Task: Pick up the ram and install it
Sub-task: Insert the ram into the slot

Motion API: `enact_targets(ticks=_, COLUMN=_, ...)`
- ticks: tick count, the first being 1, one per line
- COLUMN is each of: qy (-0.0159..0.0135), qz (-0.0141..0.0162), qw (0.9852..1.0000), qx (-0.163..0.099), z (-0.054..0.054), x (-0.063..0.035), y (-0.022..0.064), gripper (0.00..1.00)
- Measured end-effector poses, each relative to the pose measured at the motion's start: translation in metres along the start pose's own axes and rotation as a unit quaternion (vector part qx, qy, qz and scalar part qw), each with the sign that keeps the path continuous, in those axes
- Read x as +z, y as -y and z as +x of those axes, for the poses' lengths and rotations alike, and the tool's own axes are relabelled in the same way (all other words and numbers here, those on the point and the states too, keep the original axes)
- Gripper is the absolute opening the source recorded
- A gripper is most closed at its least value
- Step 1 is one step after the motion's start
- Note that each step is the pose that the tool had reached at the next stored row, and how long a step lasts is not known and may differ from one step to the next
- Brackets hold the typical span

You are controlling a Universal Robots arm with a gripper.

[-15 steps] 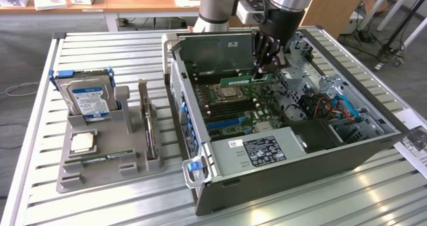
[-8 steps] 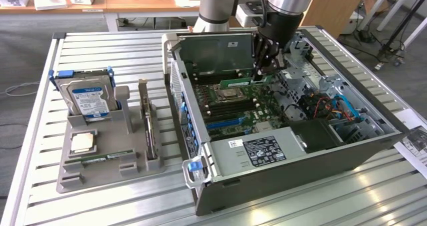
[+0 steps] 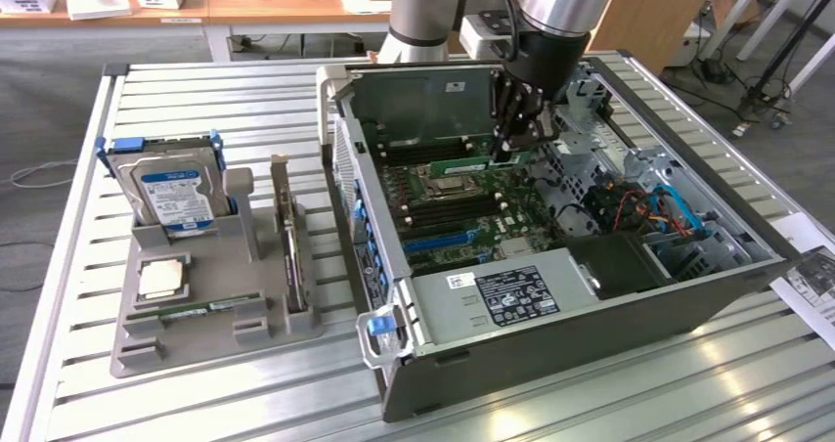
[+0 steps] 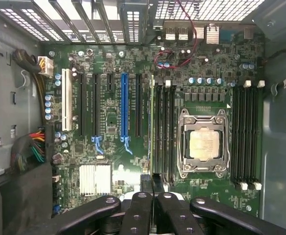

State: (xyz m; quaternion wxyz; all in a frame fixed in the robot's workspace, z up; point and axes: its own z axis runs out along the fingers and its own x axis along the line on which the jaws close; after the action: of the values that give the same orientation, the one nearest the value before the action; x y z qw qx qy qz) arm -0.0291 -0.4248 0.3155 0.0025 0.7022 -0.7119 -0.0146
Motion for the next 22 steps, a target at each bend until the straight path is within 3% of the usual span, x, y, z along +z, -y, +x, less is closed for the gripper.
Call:
enact_targets(ticks=14, qy=0.0, qz=0.0, qw=1.0, qx=0.0, z=0.0, x=0.0125, y=0.0003, gripper=0.11)
enact_targets(ticks=22, qy=0.0001, qz=0.0, qw=1.0, qx=0.0, z=-0.001, x=0.013, y=-0.0001, gripper=0.11)
